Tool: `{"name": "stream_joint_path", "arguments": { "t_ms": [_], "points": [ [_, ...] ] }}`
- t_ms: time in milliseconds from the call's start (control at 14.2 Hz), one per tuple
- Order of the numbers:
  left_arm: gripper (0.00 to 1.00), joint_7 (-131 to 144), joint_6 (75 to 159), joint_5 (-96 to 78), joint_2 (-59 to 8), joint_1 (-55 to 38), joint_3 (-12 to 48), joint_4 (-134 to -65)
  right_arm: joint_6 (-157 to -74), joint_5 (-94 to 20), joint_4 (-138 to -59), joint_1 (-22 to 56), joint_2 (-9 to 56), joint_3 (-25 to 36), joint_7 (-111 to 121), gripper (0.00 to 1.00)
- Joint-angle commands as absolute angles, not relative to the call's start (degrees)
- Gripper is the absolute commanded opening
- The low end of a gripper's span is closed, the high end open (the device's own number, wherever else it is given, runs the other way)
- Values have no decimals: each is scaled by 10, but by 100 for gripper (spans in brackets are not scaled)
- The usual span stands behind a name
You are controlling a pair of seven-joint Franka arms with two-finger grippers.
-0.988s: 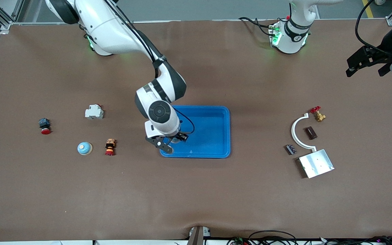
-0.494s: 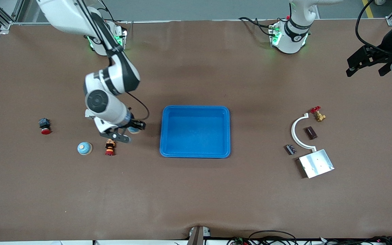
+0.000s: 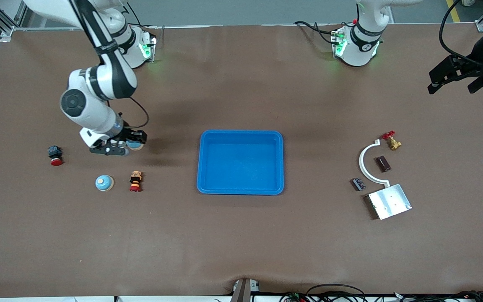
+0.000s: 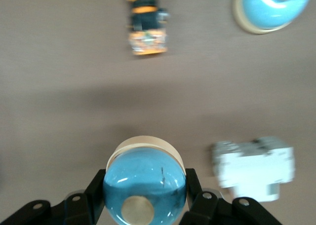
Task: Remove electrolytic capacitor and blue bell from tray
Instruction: 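Carry the bell with the right gripper toward the white block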
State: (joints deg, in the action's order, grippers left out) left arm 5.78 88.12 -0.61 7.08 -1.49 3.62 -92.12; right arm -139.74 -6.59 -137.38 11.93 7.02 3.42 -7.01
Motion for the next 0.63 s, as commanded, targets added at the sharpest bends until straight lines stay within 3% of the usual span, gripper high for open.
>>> {"name": "stream_joint_path", "arguments": {
  "t_ms": [0,564],
  "points": [
    [100,48,868,-8,71,-15,34,-911,-1428,-66,-1416,41,52,25,43,0],
    [100,42,868,-8,59,-14,33,-880,-1443,-66,-1417,-83,87,25,236,0]
  ]
}}
